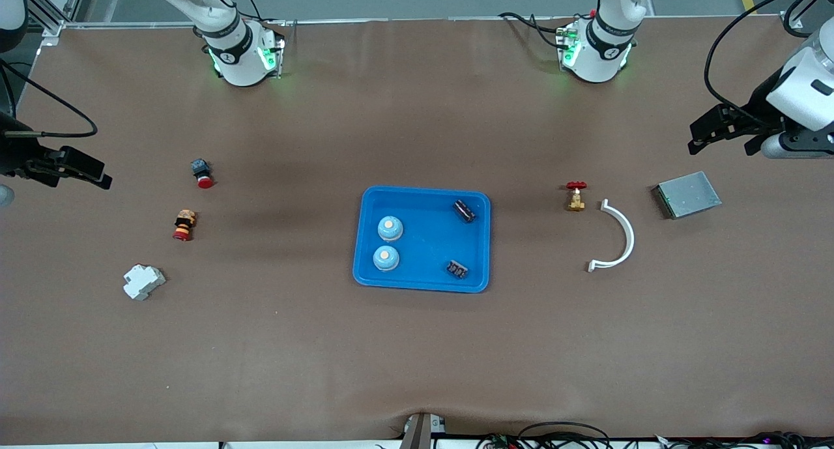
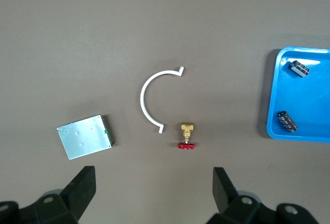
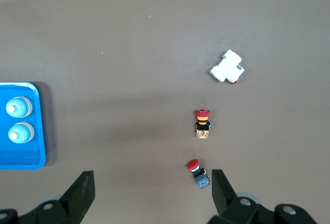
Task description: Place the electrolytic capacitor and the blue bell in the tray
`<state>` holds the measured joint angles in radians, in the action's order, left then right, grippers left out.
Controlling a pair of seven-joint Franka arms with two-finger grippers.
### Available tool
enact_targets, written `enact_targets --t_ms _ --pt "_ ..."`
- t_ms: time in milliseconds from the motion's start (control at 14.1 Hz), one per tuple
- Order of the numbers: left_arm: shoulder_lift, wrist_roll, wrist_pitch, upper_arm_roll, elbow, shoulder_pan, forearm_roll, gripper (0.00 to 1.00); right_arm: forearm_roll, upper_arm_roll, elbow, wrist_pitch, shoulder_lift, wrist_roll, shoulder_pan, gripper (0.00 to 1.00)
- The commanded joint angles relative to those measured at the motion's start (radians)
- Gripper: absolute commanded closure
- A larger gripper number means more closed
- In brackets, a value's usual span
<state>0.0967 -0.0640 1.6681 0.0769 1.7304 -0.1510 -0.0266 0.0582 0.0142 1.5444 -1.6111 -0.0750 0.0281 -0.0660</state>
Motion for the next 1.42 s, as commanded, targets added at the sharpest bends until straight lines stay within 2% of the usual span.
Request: enact_targets --t_ms 0,283,566,708,849,1344 --pt "-0.009 0.010 -0.021 0.011 -0.025 -0.005 -0.006 0.00 0.014 0.001 0.051 -0.016 0.049 -0.001 -0.006 0.00" --pt "-0.011 0.023 -0.021 -0.012 -0.026 0.048 -0.010 0.00 0.002 -0.013 0.049 -0.018 0.057 -0.004 0.000 0.00" --pt "-0.011 0.020 -0.021 -0.025 -0.026 0.057 -0.007 0.00 -0.021 -0.013 0.049 -0.029 0.061 -0.005 0.006 0.00" --pt "-0.011 0.016 -0.021 -0.078 -0.026 0.091 -0.003 0.00 -0.055 -0.011 0.048 -0.030 0.064 -0.004 0.018 0.00" --pt "-0.011 0.015 -0.021 -0.103 -0.026 0.106 -0.001 0.00 -0.055 -0.011 0.049 -0.029 0.067 -0.002 0.020 0.00" --pt "-0.018 0.015 -0.021 -0.103 -0.038 0.110 -0.001 0.00 -0.052 -0.011 0.055 -0.032 0.063 -0.002 0.012 0.00"
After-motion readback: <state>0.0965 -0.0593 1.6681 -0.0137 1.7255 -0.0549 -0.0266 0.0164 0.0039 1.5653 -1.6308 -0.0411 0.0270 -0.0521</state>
